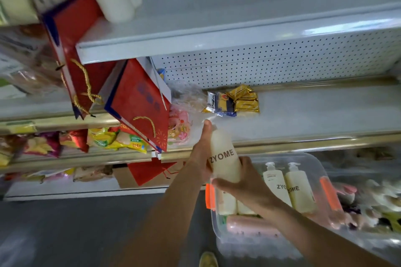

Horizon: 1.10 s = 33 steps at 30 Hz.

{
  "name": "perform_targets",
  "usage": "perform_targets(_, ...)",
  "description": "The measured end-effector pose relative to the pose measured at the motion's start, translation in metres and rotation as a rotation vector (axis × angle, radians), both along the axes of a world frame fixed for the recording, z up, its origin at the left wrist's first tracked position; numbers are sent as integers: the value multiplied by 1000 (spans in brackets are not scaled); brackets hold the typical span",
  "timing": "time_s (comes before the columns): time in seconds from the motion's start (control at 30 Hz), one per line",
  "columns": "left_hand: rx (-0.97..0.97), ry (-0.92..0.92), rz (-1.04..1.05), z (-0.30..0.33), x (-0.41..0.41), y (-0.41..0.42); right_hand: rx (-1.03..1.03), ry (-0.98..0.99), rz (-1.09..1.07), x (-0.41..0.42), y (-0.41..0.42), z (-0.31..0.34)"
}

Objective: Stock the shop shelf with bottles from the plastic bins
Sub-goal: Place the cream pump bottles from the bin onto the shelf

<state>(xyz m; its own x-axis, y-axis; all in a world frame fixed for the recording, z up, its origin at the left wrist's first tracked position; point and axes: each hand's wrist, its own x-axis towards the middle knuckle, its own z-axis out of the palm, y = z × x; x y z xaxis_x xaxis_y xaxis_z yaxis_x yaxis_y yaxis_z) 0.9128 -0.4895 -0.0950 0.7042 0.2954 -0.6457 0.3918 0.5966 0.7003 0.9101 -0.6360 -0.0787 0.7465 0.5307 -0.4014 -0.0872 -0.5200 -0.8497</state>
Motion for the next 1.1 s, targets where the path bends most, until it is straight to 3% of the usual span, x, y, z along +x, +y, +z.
perform_targets(0.13,22,-91,-13,34,-6,-2,96,142,38,8,-4,26)
perform_targets(0.3,68,-246,113,91,-3,3,220,152,33,13,-14,58)
perform_targets(0.37,172,-340,112,112,-2,10,249,148,53,16,-15,70)
perform_targets(0.6,524,-402,7,177,-21,37,318,53,138,24,4,113)
perform_targets(0.77,722,-392,51,221,-20,67,360,-42,185,29,36,147)
perform_targets(1.1,836,-502,112,298,0,143,423,-202,185,51,117,205)
